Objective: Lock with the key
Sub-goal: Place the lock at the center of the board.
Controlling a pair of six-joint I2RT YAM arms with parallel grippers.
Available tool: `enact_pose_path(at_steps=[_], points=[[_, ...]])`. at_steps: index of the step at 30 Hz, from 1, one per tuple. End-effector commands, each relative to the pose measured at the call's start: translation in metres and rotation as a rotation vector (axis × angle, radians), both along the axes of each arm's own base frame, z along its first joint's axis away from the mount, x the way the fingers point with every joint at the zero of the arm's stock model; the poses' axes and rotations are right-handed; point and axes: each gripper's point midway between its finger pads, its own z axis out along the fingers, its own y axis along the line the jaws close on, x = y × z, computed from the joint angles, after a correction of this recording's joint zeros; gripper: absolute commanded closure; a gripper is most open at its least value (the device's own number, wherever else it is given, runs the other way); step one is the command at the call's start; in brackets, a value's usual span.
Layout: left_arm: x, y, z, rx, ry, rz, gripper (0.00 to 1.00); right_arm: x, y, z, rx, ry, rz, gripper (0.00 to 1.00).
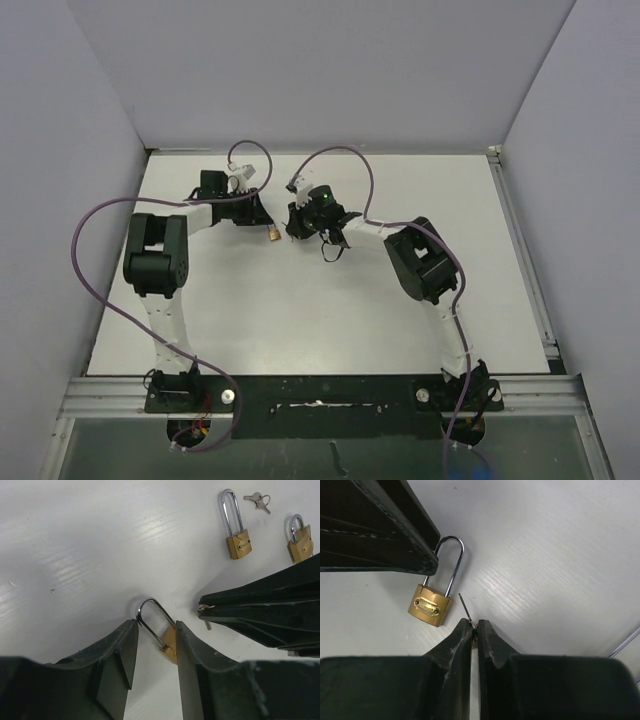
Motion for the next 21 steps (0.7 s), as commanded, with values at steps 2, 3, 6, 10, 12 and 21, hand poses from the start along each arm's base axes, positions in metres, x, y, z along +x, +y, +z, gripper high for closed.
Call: enact_pose_path(at_steps=[2, 3, 6, 10, 12, 21], points=[[0.033, 0.006, 0.014, 0.004, -0.075, 0.051, 0.62, 0.015, 0.007, 0.012, 0.045, -0.016, -0.007, 1.0], [0.035, 0.007, 0.015, 0.009, -0.08, 0.059, 0.61, 0.015, 0.007, 0.011, 0.043, -0.015, -0.008, 1.0], [0.041, 0.009, 0.022, 0.017, -0.102, 0.072, 0.59, 0.014, 0.007, 0.008, 0.037, -0.016, -0.002, 0.93], [0.043, 0.012, 0.037, 0.022, -0.136, 0.083, 0.58, 0.014, 0.007, 0.012, 0.04, -0.029, 0.004, 0.73], [0.04, 0.013, 0.044, 0.023, -0.155, 0.086, 0.57, 0.014, 0.005, 0.019, 0.045, -0.044, 0.002, 0.68], [0.024, 0.023, 0.086, 0.025, -0.251, 0.121, 0.55, 0.01, 0.006, 0.07, 0.079, -0.14, 0.02, 0.58]])
